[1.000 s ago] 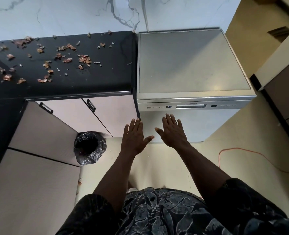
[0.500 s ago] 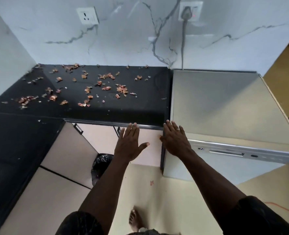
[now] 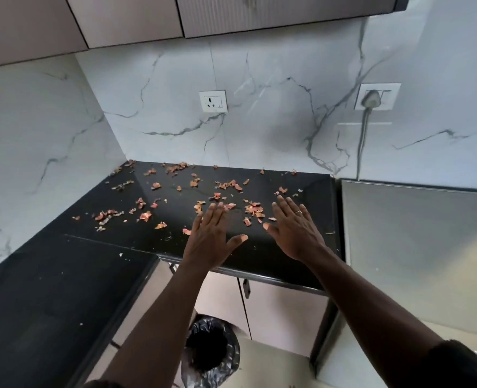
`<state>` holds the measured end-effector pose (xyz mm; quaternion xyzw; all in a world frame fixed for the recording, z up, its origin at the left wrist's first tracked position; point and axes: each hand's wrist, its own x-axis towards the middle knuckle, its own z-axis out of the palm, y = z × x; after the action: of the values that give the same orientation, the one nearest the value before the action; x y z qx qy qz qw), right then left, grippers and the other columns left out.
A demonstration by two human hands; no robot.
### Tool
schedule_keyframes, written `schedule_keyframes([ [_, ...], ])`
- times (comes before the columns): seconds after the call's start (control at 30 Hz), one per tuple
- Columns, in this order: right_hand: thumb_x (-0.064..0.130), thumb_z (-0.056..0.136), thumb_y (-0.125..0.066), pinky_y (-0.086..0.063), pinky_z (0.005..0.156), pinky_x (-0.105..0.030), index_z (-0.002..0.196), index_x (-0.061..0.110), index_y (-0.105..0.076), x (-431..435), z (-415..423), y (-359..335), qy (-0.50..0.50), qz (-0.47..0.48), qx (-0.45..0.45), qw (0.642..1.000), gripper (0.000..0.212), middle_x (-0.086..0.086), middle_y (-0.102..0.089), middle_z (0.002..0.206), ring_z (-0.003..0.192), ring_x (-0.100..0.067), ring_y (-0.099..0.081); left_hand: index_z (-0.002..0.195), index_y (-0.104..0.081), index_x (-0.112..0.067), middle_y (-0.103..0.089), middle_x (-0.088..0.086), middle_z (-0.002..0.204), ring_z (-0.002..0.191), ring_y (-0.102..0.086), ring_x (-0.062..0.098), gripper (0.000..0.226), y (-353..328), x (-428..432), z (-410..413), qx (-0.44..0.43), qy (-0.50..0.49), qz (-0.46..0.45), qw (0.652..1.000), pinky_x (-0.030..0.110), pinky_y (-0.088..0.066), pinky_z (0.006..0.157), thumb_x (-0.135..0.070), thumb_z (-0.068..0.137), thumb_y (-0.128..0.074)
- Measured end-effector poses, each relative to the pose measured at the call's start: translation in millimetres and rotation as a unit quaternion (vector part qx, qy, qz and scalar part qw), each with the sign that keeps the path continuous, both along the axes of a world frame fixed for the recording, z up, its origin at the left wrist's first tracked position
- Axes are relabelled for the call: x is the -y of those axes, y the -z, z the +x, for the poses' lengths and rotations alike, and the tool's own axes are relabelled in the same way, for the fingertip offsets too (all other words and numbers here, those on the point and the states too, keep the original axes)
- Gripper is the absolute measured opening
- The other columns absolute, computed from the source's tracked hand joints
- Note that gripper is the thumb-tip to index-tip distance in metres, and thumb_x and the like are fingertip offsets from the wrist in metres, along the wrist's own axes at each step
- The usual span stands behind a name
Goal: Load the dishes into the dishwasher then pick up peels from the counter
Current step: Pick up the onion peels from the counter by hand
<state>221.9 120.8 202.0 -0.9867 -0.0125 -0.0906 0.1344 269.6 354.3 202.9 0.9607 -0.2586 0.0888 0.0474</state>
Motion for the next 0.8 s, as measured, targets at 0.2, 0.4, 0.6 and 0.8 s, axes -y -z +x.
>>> schedule_keyframes([
  [0.2,0.047,0.106,-0.040,-0.005,0.127,-0.046,0.160,0.014,-0.015,-3.7,35.7,-13.4,-0.011,-0.018,0.008,1.000,0.069,-0.008,-0.004,0.169,0.156,-0.024,0.000,0.160,-0.016,-0.012,-0.011,0.007,0.169,0.156,-0.001,0.021,0.106,-14.3,-20.4,37.9,0.009,-0.001,0.022,1.000,0.043,-0.004,0.125,-0.084,0.083,-0.009],
  [0.4,0.049,0.105,-0.038,-0.004,0.127,-0.047,0.161,0.015,-0.015,10.7,73.0,-11.8,-0.028,-0.022,0.005,0.999,0.069,-0.008,-0.003,0.169,0.156,-0.025,0.000,0.161,-0.015,-0.014,-0.011,0.007,0.169,0.156,-0.001,0.021,0.106,-1.3,-12.0,61.7,0.000,-0.014,0.031,0.999,0.043,-0.005,0.126,-0.085,0.083,-0.009],
  [0.6,0.047,0.106,-0.038,0.000,0.124,-0.043,0.161,0.015,-0.015,39.9,105.1,4.8,-0.045,-0.027,-0.027,0.998,0.068,-0.008,-0.002,0.169,0.156,-0.026,0.002,0.161,-0.015,-0.014,-0.009,0.005,0.169,0.156,0.001,0.020,0.111,13.1,15.2,79.8,-0.018,-0.041,0.025,0.999,0.041,-0.002,0.125,-0.089,0.080,-0.002],
  [0.8,0.047,0.106,-0.041,-0.004,0.125,-0.045,0.160,0.015,-0.018,68.6,122.3,24.8,-0.055,-0.026,-0.052,0.997,0.067,-0.011,-0.007,0.169,0.156,-0.028,-0.002,0.160,-0.014,-0.016,-0.007,0.005,0.169,0.156,0.003,0.019,0.103,28.4,43.6,85.2,-0.035,-0.071,0.033,0.996,0.039,0.002,0.124,-0.083,0.082,-0.007],
])
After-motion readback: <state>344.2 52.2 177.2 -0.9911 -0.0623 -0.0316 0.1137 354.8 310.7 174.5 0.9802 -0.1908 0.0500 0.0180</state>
